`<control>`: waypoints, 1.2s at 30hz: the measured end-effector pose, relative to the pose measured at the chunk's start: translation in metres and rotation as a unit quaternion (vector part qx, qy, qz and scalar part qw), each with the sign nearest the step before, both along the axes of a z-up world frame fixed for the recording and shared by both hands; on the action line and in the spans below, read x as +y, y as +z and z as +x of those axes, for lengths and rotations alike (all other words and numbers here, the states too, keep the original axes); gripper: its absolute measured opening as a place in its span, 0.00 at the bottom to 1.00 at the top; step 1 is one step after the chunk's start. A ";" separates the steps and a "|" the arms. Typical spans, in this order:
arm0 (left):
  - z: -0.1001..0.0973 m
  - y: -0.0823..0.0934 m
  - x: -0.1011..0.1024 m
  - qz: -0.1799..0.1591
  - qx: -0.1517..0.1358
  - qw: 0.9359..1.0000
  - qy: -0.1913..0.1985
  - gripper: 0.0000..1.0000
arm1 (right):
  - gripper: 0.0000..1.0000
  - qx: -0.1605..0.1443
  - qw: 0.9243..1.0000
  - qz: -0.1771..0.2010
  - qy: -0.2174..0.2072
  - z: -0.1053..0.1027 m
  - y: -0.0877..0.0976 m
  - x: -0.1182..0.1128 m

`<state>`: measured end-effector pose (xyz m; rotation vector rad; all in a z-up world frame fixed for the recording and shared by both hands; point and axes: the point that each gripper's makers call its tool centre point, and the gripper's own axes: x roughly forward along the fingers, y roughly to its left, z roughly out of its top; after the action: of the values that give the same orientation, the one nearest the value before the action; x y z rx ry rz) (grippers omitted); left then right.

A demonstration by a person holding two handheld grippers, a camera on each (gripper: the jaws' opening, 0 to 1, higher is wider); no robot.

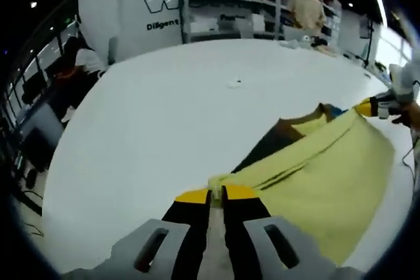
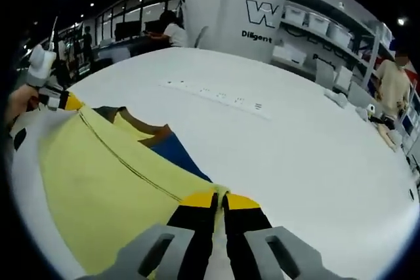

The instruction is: Fold the garment on the visible template until the final outline fits inside the template.

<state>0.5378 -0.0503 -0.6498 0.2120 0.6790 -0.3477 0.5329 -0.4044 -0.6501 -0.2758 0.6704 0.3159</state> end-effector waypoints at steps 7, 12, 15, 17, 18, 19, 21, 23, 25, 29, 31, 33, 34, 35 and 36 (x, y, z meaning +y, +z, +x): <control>-0.007 0.012 -0.009 0.040 -0.027 0.995 -0.089 0.33 | 0.19 -0.008 0.996 -0.026 0.080 -0.009 0.013 0.015; -0.004 0.011 -0.010 0.096 -0.045 0.983 -0.149 0.41 | 0.22 -0.008 0.990 -0.069 0.125 -0.011 0.007 0.013; 0.001 0.007 -0.009 0.111 -0.052 0.978 -0.166 0.42 | 0.25 -0.010 0.984 -0.096 0.150 -0.009 0.000 0.008; 0.005 0.000 -0.006 0.121 -0.046 0.977 -0.170 0.41 | 0.26 -0.003 0.980 -0.113 0.165 -0.010 -0.005 0.006; 0.007 -0.002 -0.004 0.129 -0.046 0.976 -0.172 0.40 | 0.26 0.000 0.977 -0.120 0.174 -0.009 -0.009 0.005; 0.009 -0.004 -0.003 0.132 -0.046 0.975 -0.171 0.40 | 0.27 0.000 0.976 -0.126 0.180 -0.008 -0.011 0.005; 0.014 -0.003 -0.002 0.121 -0.046 0.978 -0.161 0.39 | 0.27 0.006 0.974 -0.131 0.184 -0.006 -0.017 0.003; 0.019 -0.003 -0.003 0.099 -0.044 0.983 -0.145 0.39 | 0.25 0.003 0.976 -0.123 0.178 0.000 -0.017 0.003; 0.023 -0.003 -0.004 0.097 -0.047 0.984 -0.144 0.39 | 0.24 -0.003 0.978 -0.118 0.169 0.008 -0.015 0.004; 0.033 -0.005 -0.002 0.068 -0.043 0.992 -0.096 0.37 | 0.23 -0.007 0.990 -0.066 0.121 0.021 -0.014 0.006; 0.033 -0.010 -0.001 0.032 -0.017 0.997 -0.061 0.39 | 0.23 0.001 0.997 -0.013 0.075 0.027 -0.014 0.005; 0.037 -0.008 0.006 0.008 -0.019 1.000 -0.016 0.37 | 0.25 0.007 0.999 0.037 0.032 0.032 -0.014 0.003; 0.038 -0.007 0.007 -0.002 -0.020 1.000 -0.007 0.36 | 0.26 0.007 0.999 0.049 0.019 0.033 -0.013 0.001; 0.039 -0.005 0.009 -0.017 -0.020 1.000 0.008 0.37 | 0.26 0.009 0.998 0.057 0.012 0.033 -0.014 0.000; 0.039 -0.004 0.012 -0.024 -0.020 0.999 0.024 0.37 | 0.26 0.009 0.997 0.072 -0.010 0.033 -0.013 -0.003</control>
<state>0.5772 -0.0385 -0.6542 0.1566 0.6354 -0.3122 0.5657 -0.4071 -0.6633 -0.1291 0.6653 0.3463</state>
